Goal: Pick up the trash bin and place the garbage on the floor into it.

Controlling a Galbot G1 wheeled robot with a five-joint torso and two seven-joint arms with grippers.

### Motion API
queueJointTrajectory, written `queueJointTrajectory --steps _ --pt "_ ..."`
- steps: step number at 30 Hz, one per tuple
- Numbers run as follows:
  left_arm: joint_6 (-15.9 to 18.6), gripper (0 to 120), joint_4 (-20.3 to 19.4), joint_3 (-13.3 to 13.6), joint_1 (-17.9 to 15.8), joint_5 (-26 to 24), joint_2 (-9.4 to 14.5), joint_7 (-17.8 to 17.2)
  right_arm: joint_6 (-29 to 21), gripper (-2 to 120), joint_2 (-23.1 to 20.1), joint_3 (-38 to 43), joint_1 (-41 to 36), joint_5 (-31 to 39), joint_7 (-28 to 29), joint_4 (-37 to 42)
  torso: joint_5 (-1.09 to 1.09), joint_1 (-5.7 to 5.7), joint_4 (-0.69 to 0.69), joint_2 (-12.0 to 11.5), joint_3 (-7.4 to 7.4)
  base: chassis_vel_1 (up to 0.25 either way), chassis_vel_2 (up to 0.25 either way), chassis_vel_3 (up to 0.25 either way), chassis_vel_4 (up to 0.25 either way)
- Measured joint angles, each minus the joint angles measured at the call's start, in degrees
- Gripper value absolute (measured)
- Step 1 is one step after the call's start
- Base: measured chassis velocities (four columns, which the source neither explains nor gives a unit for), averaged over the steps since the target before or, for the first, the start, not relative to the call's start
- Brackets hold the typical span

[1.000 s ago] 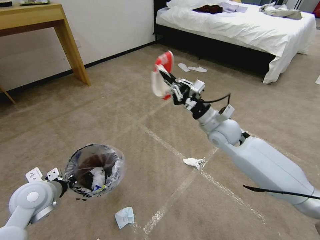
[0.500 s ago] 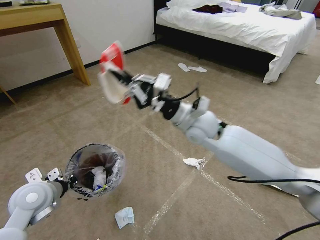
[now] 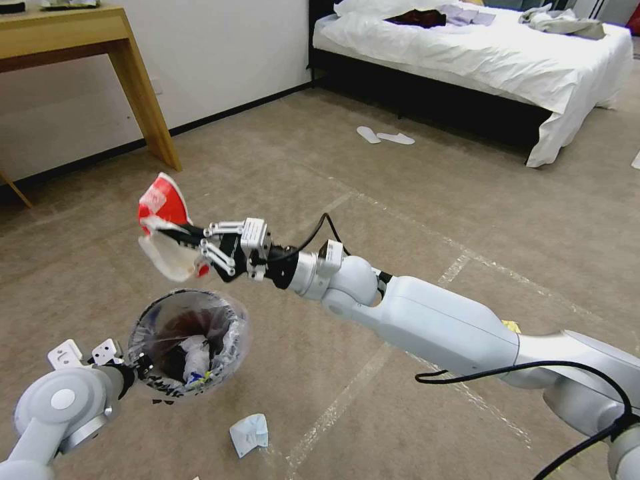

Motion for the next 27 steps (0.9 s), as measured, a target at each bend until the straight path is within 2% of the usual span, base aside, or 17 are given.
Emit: queueJointTrajectory --steps 5,8,16,25,27 --pt "0.0 0 0.5 0.5 -0.8 0.1 -0.1 0.2 0.0 0 -0.8 -1.1 -0.2 0.7 -3.6 0.5 0.00 0.00 0.02 0.0 0.00 0.000 0.000 0.000 0.000" --pt "0.0 0 0.7 0.5 -1.0 0.1 0.0 0.2 0.3 0 -1.4 -1.9 -0.3 0.8 -4.5 0.9 0.00 0.00 0.00 0.0 0.00 0.000 0.000 0.000 0.000" --pt "-0.1 0 0.6 0.6 -0.7 0.1 0.3 0.1 0.6 0 -1.5 -3.4 -1.3 0.0 -6.6 1.0 0.00 0.00 0.03 0.0 0.00 0.000 0.000 0.000 0.000" --pt "-0.2 0 -0.7 0.2 0.0 -0.1 0.4 0.0 1.1 0 -1.1 -4.9 -3.2 -1.3 -7.6 -2.3 0.00 0.00 0.01 0.0 0.00 0.000 0.000 0.000 0.000" --pt "-0.2 0 -1.6 0.1 0.5 -0.1 0.2 -0.1 1.7 0 0.0 -5.1 -3.8 -1.9 -8.0 -5.1 0.00 0.00 0.02 0.0 0.00 0.000 0.000 0.000 0.000"
